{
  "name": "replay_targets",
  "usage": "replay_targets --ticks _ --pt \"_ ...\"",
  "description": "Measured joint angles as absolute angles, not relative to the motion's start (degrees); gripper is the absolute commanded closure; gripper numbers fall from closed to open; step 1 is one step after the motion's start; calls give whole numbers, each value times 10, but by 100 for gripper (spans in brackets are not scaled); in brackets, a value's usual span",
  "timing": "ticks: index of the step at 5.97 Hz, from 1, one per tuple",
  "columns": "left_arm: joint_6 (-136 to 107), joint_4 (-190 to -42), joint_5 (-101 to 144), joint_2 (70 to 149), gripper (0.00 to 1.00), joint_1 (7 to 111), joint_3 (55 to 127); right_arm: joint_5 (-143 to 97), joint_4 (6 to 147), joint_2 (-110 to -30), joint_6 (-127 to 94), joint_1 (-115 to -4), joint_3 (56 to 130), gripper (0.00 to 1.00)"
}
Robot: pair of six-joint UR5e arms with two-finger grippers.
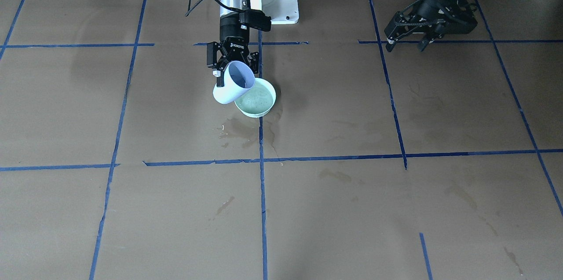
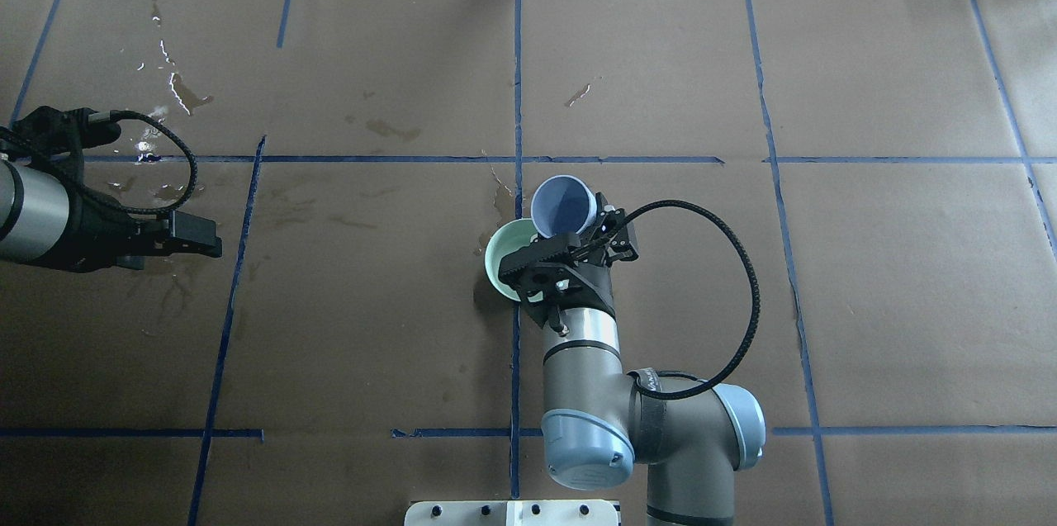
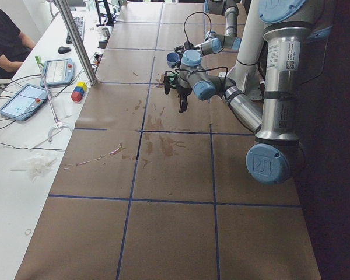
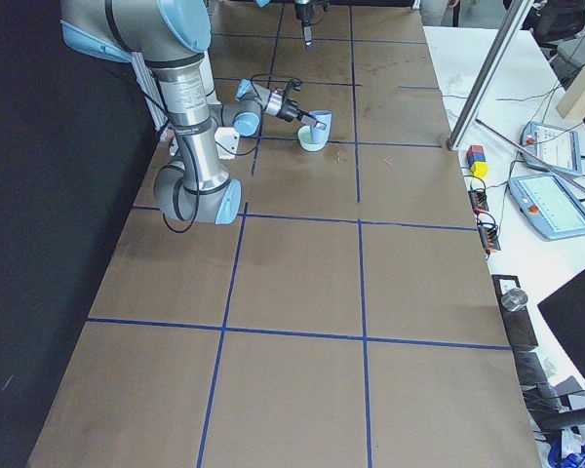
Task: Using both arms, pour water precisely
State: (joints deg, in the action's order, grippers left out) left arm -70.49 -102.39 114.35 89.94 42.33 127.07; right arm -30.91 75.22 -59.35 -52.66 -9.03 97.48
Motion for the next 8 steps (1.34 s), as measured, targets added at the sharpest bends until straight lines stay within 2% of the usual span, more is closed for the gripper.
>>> replay_targets --ticks 2,4,6,8 --pt "-705 -1024 1143 900 0 423 1270 -322 700 -629 -613 -99 1005 100" --pt "-705 -1024 1143 900 0 423 1270 -341 628 -701 -670 -113 1049 100" --pt "-705 -1024 1143 899 0 422 1269 -349 524 -783 -680 -132 1058 100" --pt "-705 -1024 1143 898 0 422 1268 -364 483 -843 -681 -161 1066 100"
